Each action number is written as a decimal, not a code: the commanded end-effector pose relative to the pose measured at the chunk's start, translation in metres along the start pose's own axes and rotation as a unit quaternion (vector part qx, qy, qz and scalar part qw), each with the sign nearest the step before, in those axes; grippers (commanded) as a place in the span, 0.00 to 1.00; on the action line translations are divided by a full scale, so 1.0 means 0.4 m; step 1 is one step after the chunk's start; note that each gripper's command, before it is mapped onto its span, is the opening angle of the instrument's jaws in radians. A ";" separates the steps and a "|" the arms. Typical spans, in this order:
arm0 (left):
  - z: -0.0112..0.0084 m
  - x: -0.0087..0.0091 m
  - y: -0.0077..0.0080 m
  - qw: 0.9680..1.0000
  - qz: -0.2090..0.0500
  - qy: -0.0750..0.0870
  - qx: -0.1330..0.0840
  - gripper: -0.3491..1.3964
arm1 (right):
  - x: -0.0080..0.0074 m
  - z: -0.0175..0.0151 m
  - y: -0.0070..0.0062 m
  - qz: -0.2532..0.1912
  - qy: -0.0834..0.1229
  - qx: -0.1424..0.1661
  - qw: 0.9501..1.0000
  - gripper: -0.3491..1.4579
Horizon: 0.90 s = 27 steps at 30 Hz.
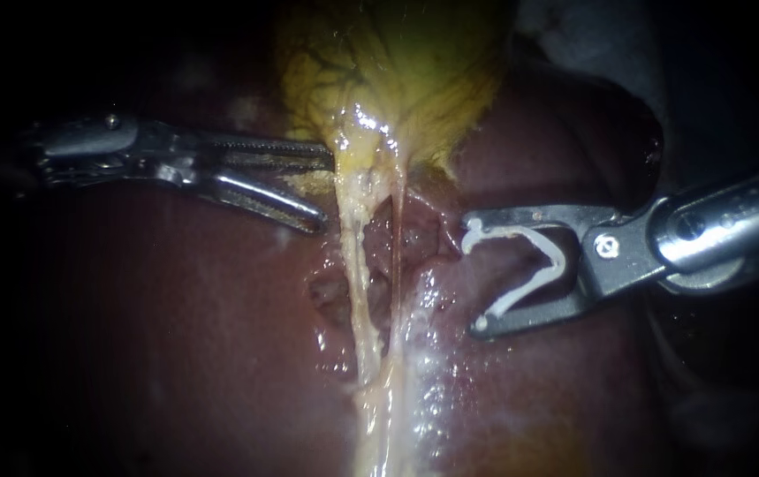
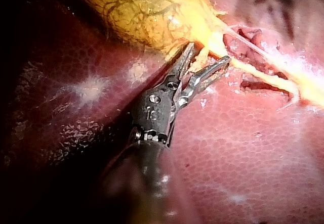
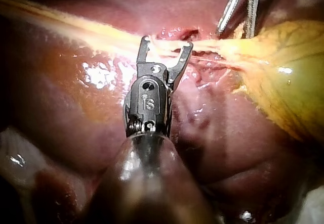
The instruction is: Grabbing gallbladder
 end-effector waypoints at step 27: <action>-0.0031 -0.0013 -0.0013 0.999 -0.032 -0.002 0.003 0.00 | 0.0000 -0.0001 0.0000 0.000 0.000 0.000 1.000 0.51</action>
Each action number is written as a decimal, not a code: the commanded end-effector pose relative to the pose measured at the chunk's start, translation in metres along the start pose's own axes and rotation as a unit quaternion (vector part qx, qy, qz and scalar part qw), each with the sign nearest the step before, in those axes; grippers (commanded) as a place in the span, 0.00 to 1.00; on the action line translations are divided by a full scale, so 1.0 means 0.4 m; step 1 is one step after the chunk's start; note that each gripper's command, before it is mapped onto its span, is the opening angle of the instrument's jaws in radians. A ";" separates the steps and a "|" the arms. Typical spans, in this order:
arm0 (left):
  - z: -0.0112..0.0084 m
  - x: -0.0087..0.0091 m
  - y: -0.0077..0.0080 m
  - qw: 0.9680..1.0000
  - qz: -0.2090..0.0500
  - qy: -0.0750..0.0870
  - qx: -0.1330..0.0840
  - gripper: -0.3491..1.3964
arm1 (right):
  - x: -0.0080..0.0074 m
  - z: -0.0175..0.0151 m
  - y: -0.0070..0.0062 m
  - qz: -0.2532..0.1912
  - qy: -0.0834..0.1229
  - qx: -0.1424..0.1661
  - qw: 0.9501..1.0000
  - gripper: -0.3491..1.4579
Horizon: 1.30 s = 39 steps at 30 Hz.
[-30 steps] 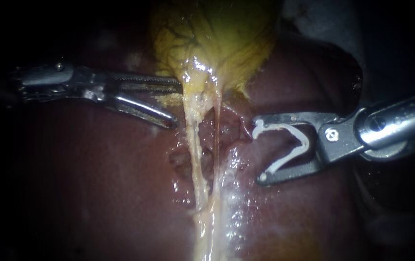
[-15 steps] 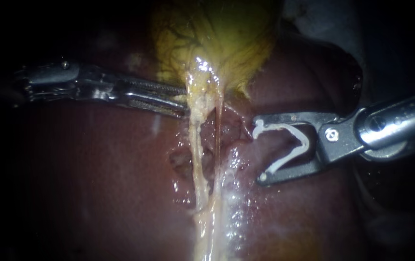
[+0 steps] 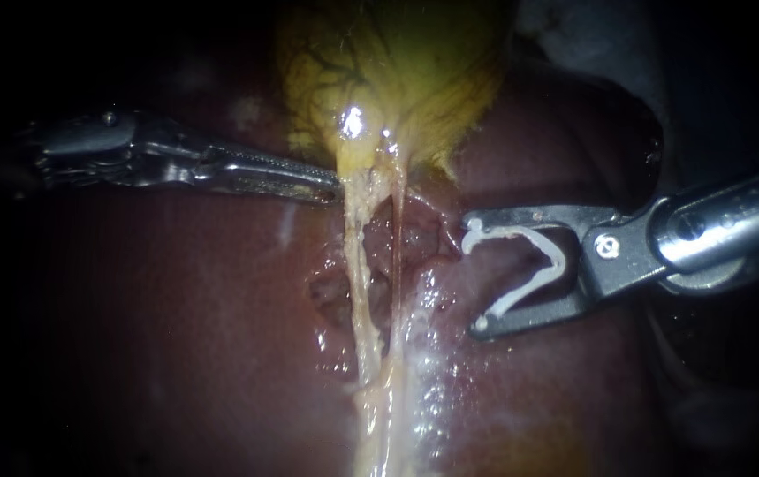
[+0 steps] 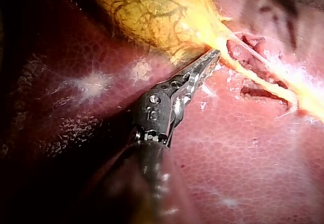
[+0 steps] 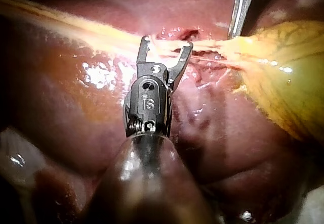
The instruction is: Grabbing gallbladder
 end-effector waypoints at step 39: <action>-0.0226 -0.0184 0.0028 0.999 -0.016 -0.021 -0.019 0.00 | -0.0003 -0.0004 0.0002 0.000 0.000 -0.001 1.000 0.51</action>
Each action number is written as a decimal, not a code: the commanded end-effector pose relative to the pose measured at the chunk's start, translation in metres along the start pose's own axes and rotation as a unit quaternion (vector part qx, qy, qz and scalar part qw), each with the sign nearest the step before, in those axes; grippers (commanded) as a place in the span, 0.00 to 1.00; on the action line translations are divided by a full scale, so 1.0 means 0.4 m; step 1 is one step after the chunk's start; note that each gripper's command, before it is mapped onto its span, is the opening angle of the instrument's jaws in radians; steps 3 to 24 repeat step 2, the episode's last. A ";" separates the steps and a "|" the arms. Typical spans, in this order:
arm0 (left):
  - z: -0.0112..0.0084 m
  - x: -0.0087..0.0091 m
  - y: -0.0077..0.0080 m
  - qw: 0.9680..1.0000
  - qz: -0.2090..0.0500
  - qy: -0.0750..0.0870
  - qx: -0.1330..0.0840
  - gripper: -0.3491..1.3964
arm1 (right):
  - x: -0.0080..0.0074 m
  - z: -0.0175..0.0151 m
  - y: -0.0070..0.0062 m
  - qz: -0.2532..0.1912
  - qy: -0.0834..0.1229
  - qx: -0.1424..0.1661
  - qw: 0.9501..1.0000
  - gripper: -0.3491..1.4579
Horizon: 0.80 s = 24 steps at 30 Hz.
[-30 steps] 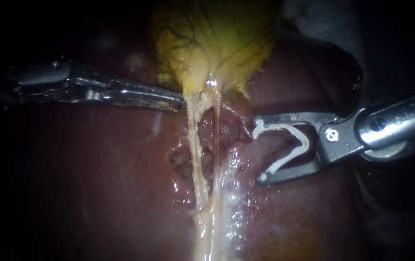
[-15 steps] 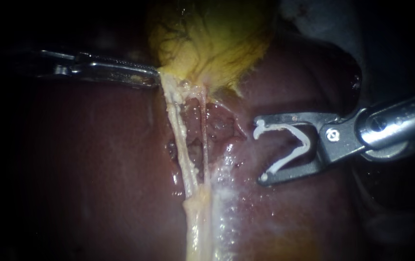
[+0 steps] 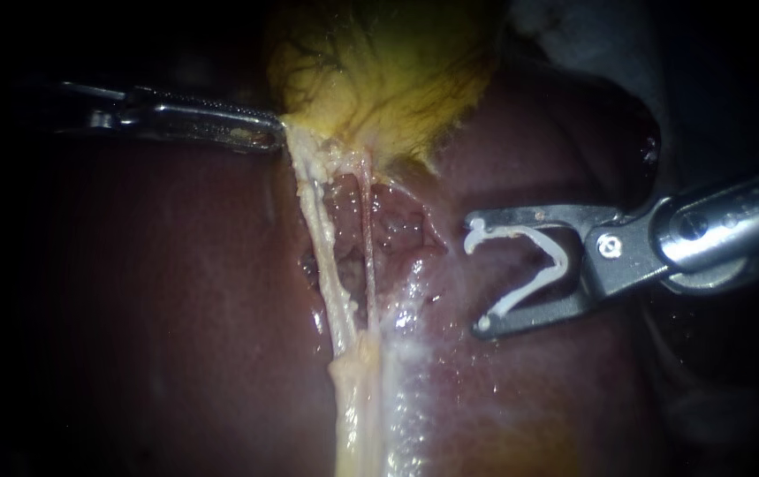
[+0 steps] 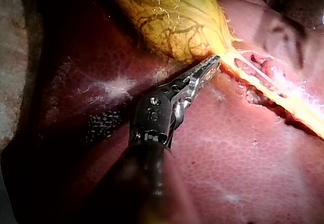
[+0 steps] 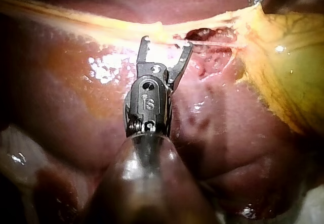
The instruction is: Grabbing gallbladder
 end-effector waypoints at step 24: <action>0.0003 0.0002 -0.0001 1.000 0.000 0.000 0.000 0.00 | 0.0000 0.0000 0.0000 0.000 0.000 0.000 1.000 0.51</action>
